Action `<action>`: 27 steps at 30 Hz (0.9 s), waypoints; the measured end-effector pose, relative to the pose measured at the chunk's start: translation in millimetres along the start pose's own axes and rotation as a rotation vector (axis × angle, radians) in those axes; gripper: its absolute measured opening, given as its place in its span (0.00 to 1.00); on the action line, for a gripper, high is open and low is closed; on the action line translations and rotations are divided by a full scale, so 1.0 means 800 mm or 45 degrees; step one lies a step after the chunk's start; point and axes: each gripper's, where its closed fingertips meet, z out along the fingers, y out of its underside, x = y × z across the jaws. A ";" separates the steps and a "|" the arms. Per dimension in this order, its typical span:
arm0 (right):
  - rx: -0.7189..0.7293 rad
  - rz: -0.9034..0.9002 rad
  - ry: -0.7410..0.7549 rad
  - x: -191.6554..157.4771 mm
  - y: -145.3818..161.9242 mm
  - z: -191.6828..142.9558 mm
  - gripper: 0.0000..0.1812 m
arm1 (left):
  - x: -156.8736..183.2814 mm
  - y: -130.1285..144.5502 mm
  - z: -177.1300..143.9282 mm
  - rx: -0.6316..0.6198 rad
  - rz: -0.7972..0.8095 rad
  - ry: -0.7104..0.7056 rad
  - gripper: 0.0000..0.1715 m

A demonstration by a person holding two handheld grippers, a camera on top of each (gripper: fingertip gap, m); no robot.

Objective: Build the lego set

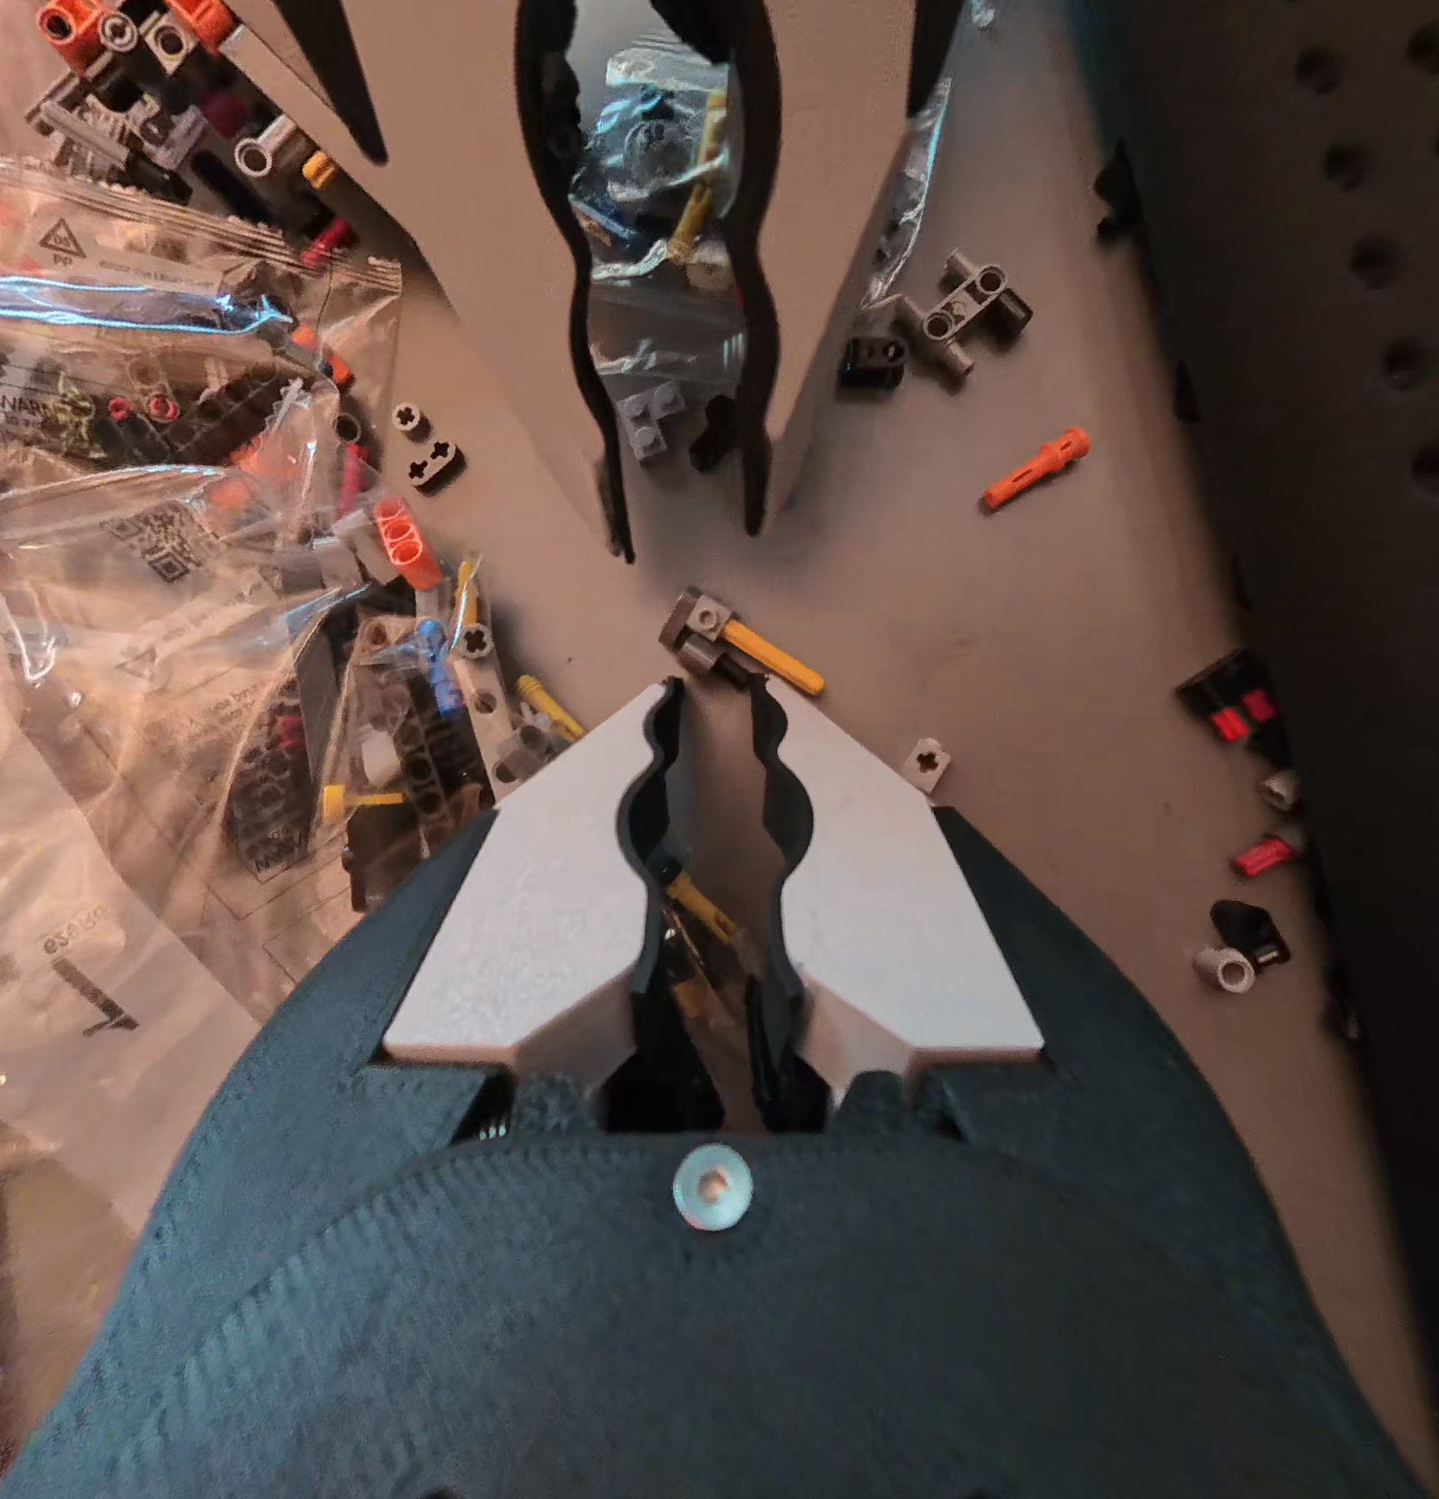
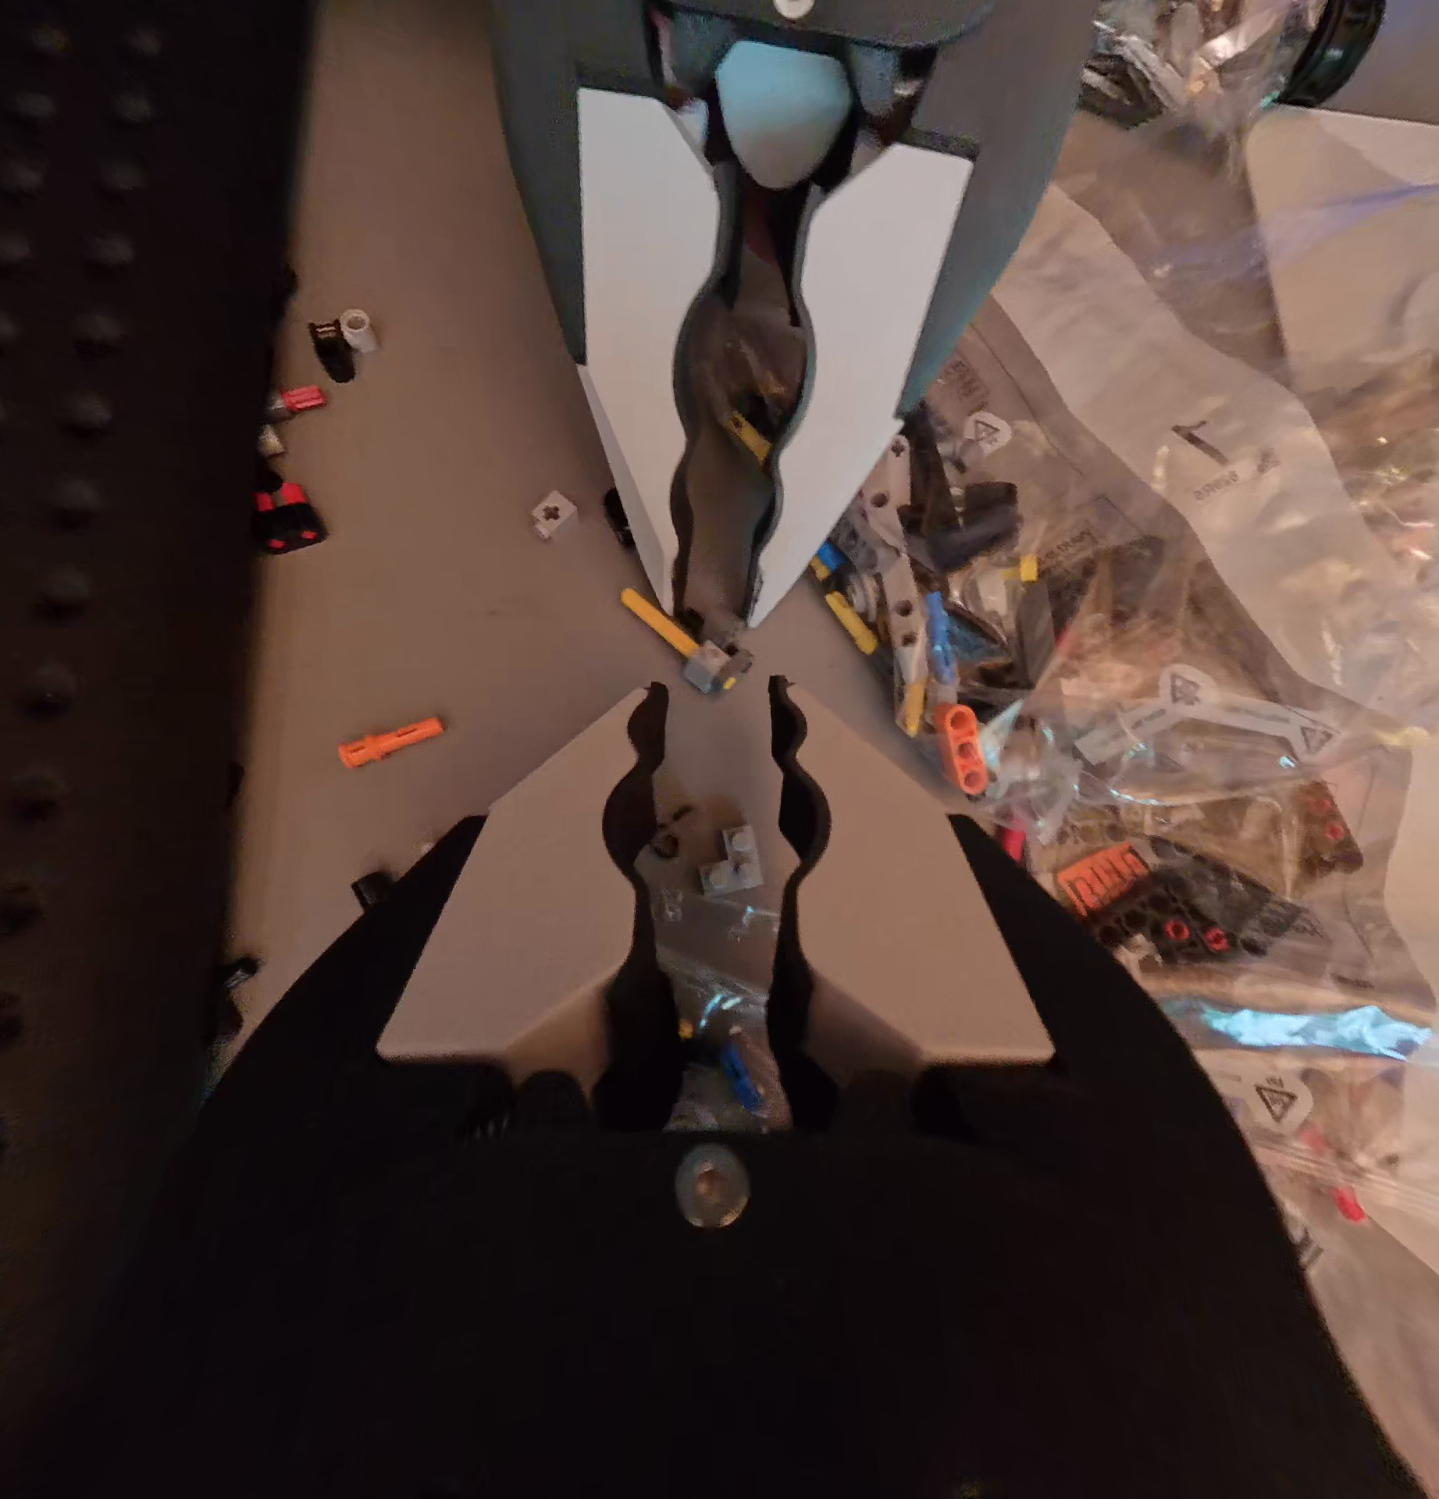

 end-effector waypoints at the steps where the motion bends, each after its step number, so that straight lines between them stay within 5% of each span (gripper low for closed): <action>1: -0.010 -0.014 -0.011 -0.003 0.000 0.003 0.13 | 0.001 -0.001 0.001 0.004 0.007 0.001 0.09; 16: -0.123 -0.030 0.018 -0.001 0.014 0.016 0.06 | 0.002 -0.015 0.011 0.047 0.060 -0.016 0.09; 23: -0.007 0.078 -0.018 0.002 0.003 0.002 0.06 | -0.003 -0.025 0.001 0.111 0.088 -0.057 0.09; 27: 0.028 0.053 0.052 0.013 0.000 -0.010 0.14 | -0.004 -0.038 -0.009 0.236 0.027 -0.019 0.09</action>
